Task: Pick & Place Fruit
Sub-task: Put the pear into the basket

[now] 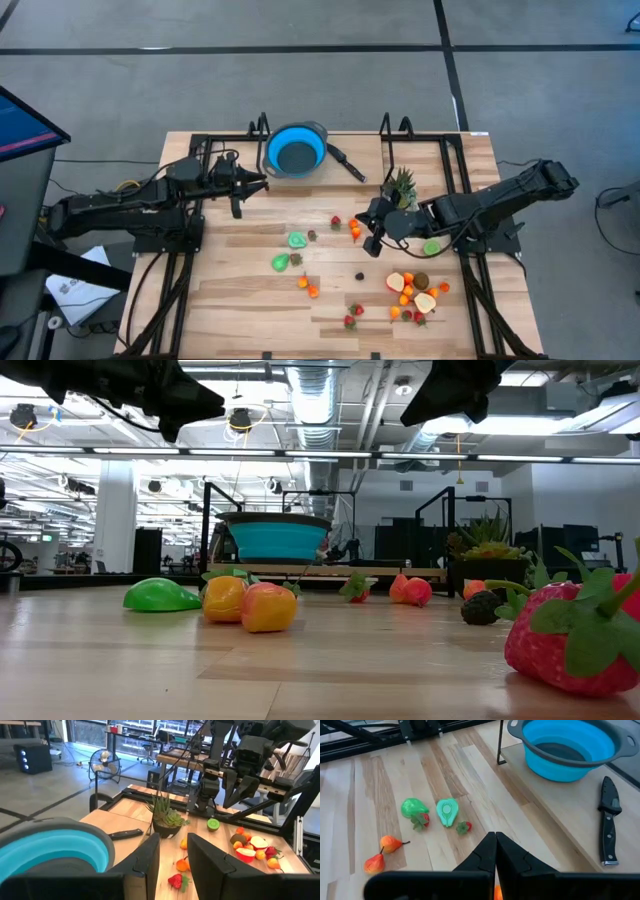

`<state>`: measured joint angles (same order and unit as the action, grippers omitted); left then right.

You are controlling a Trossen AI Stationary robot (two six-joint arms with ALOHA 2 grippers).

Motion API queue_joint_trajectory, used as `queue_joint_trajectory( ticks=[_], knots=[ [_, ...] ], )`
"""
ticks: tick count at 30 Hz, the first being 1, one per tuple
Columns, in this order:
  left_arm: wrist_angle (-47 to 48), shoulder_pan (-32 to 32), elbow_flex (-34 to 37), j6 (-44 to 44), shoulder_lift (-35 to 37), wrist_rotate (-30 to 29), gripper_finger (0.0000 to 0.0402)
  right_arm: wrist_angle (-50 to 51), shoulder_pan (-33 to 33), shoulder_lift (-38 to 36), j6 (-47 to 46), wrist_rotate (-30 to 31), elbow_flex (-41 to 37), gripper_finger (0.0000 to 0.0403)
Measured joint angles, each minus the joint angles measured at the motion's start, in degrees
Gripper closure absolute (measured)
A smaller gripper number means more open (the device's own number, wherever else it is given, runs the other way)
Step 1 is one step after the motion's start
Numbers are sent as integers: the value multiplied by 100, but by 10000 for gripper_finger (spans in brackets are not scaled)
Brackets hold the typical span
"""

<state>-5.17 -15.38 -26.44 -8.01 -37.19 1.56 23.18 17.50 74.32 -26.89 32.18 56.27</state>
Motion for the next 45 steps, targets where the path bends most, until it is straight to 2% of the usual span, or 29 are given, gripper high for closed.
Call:
queue_joint_trajectory(
  ticks=[17, 23, 41, 45],
  knots=[
    [-62, 0, 0, -169, -596, 39, 309, 15, -151, 0, 198, 45, 2, 403],
    [-146, -2, 0, -267, -599, 24, 309, 15, -377, 0, 138, 66, 2, 403],
    [-190, -2, 0, -391, -599, -2, 309, 15, -376, 2, 482, 66, 2, 403],
    [-224, -1, 0, -69, -599, -2, 309, 17, -376, 2, 482, 66, 2, 403]
  ],
)
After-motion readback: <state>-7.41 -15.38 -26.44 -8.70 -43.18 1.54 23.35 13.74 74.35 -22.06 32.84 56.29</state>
